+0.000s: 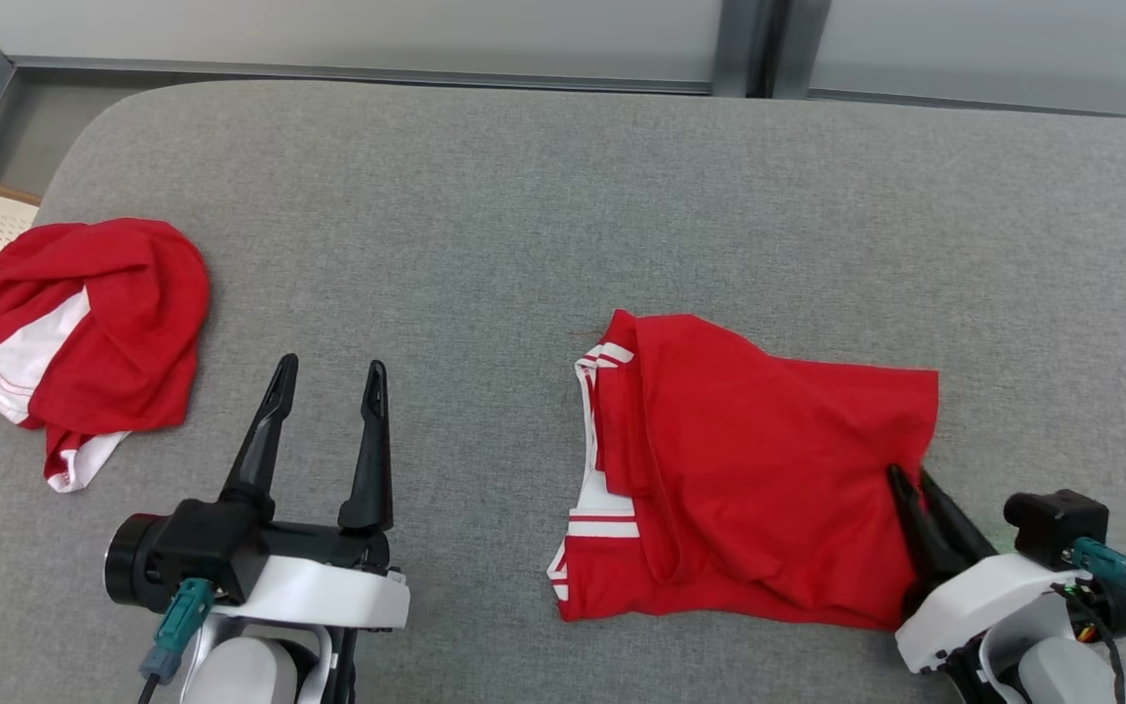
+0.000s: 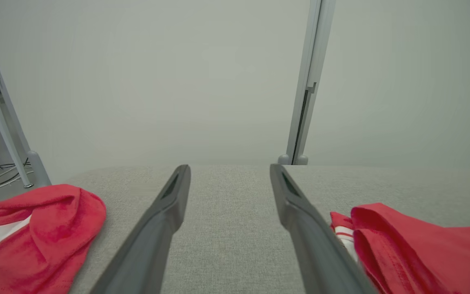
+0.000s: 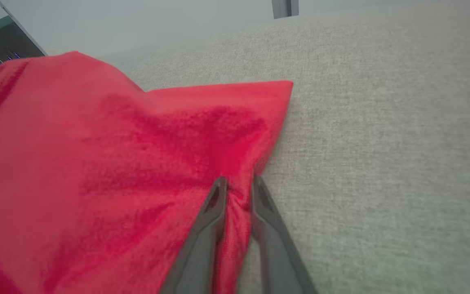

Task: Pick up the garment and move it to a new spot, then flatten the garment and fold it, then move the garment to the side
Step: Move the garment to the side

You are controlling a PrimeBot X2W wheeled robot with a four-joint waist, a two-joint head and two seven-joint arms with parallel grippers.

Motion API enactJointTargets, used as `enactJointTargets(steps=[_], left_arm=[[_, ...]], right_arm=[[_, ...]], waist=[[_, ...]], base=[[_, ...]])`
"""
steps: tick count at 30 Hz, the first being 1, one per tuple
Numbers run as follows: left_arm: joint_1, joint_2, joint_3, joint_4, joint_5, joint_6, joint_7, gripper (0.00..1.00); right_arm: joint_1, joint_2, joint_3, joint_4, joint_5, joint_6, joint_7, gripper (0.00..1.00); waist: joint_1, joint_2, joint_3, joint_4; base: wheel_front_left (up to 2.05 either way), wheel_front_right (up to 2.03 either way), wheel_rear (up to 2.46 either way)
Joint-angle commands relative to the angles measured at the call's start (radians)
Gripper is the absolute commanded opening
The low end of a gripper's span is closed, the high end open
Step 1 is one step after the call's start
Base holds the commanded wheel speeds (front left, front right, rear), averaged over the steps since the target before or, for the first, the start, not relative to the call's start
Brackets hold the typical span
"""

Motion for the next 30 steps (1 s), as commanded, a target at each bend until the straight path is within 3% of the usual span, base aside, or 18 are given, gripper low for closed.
enactJointTargets(steps=[1, 13, 21, 25, 30], left_arm=[[-0.014, 0.0, 0.006, -0.005, 0.009, -0.005, -0.001, 1.0], [0.024, 0.01, 0.044, -0.041, 0.051, -0.017, 0.0, 1.0], [0.001, 0.032, 0.036, -0.069, 0.073, -0.031, 0.001, 1.0], [-0.037, 0.042, 0.013, -0.084, 0.084, -0.05, 0.016, 1.0], [-0.102, 0.055, -0.018, -0.109, 0.099, -0.072, 0.04, 1.0]], right_arm=[[0.019, 0.006, 0.029, 0.038, 0.011, 0.003, 0.012, 0.0], [-0.074, -0.012, 0.164, 0.062, 0.067, 0.001, -0.051, 0.0], [-0.202, -0.026, 0.215, 0.112, 0.115, 0.001, -0.077, 0.0], [-0.296, -0.05, 0.218, 0.154, 0.139, 0.001, -0.089, 0.0], [-0.406, -0.094, 0.185, 0.211, 0.174, 0.001, -0.099, 0.0]], waist=[[0.0, -0.0001, 0.001, -0.019], [0.0, -0.0001, -0.039, -0.274], [0.0, -0.0001, 0.009, -0.464], [0.0, -0.0001, 0.047, -0.518], [0.0, -0.0001, 0.108, -0.534]], base=[[0.0, 0.0, 0.0], [0.0, 0.0, 0.0], [0.0, 0.0, 0.0], [0.0, 0.0, 0.0], [0.0, 0.0, 0.0]])
